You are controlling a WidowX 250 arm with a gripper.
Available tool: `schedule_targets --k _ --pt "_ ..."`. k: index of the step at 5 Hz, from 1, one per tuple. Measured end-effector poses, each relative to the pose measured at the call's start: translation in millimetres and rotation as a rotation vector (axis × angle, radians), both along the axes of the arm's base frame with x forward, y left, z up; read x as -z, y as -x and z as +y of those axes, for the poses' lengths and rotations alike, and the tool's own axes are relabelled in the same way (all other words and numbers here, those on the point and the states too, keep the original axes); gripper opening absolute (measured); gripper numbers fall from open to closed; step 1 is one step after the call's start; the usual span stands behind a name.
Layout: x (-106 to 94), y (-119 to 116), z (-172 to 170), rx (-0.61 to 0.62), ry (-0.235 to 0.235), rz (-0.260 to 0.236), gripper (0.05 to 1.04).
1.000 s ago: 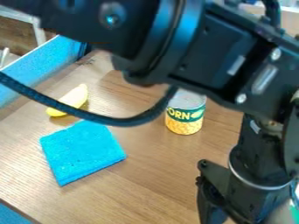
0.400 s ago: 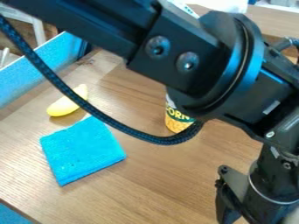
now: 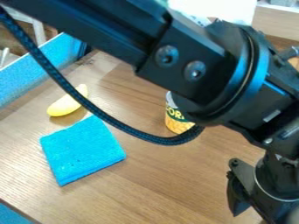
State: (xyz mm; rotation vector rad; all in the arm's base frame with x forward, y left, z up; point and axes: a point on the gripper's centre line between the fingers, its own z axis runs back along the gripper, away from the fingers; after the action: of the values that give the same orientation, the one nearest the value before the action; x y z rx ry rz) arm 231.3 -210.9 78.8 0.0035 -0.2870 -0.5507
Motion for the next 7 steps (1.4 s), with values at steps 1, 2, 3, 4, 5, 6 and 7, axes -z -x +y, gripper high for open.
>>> schedule_targets --k 1,2,3,4,5,6,7 --pt "14.3 -11 5 -0.019 0.025 0.033 1.009" --pt "20.3 -18 -3 0.003 0.044 0.048 1.009" --pt "22.5 -22 -11 0.034 0.067 0.042 1.009" --pt "18.8 -27 -19 0.049 0.095 0.031 1.009" --pt "13.7 -32 -24 0.050 0.106 0.016 1.009" --pt "18.4 -36 -25 0.044 0.088 0.022 1.009" --pt "19.9 -41 -29 0.030 0.086 0.023 1.009"
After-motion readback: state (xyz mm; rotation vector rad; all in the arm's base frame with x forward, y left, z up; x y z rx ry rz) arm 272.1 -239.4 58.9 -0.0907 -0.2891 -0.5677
